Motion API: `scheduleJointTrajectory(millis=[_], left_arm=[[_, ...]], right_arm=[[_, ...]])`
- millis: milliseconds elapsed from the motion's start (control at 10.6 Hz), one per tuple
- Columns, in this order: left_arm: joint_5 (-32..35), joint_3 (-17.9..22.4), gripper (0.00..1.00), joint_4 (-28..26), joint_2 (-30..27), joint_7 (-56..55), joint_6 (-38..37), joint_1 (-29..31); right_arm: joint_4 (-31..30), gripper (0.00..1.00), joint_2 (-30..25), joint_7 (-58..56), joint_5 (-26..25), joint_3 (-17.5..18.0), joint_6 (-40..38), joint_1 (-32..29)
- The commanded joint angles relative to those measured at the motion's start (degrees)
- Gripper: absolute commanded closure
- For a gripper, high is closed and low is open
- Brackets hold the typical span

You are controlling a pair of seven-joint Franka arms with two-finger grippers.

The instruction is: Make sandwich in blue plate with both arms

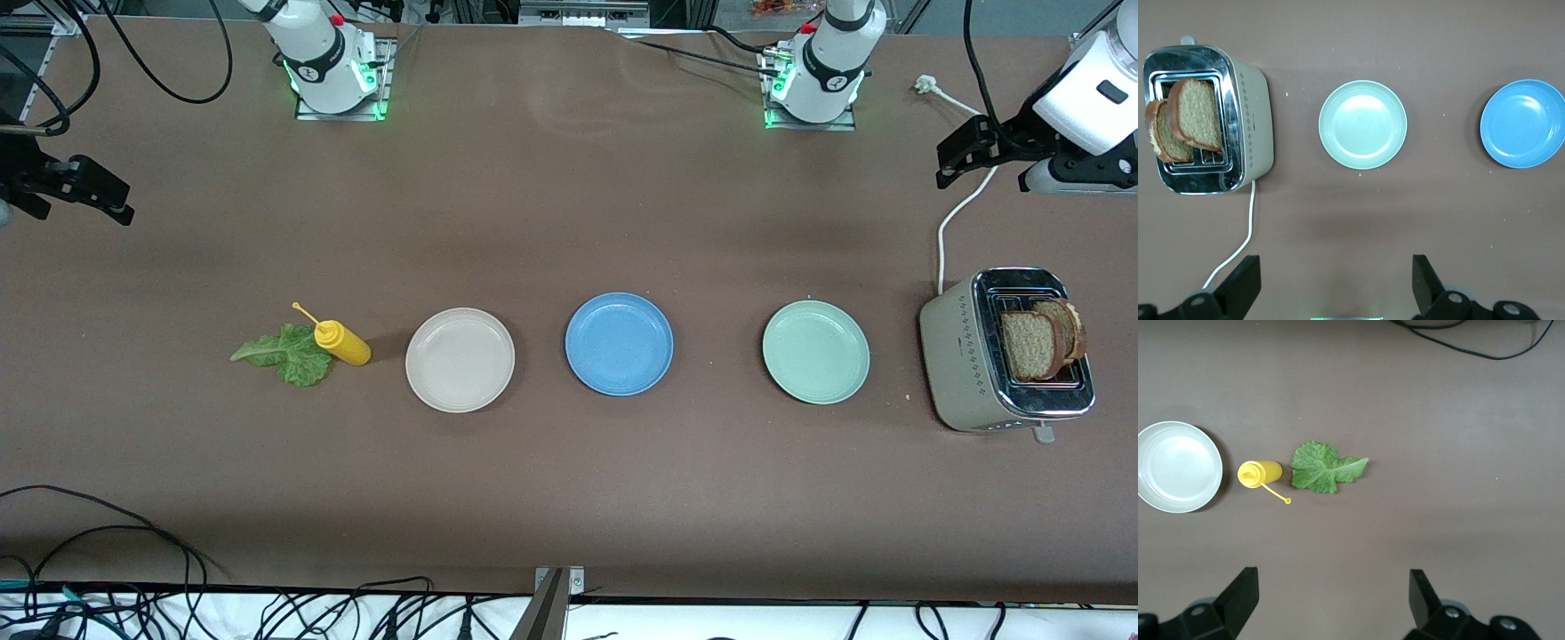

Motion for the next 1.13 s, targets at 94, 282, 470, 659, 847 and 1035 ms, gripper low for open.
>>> scheduleJointTrajectory(millis=[94,282,470,659,847,1035], left_arm=[[-0.83,-0.09,0.0,1.84,0.63,0.31,-2.01,0.52],[-0.83,-0.09,0.0,1.84,0.54,0.31,-2.27,0.52],[-0.83,-0.09,0.0,1.84,0.54,0.31,-2.27,0.52],[-0.83,-0.09,0.0,1.84,0.54,0.31,-2.27,0.52],[-0.83,-0.09,0.0,1.84,0.63,0.31,-2.36,0.52],[-0.83,-0.18,0.0,1.84,0.45,0.31,-2.45,0.52]], right_arm=[[0.93,0.0,-0.34,-0.6,0.72,-0.02,-1.36,-0.33],[0.93,0.0,-0.34,-0.6,0.9,-0.02,-1.36,-0.33],[0.93,0.0,-0.34,-0.6,0.81,-0.02,-1.36,-0.33],[1.02,0.0,-0.34,-0.6,0.9,-0.02,-1.36,-0.33],[1.28,0.0,-0.34,-0.6,0.9,-0.02,-1.36,-0.33],[1.54,0.0,-0.34,-0.6,0.9,-0.02,-1.36,-0.33]])
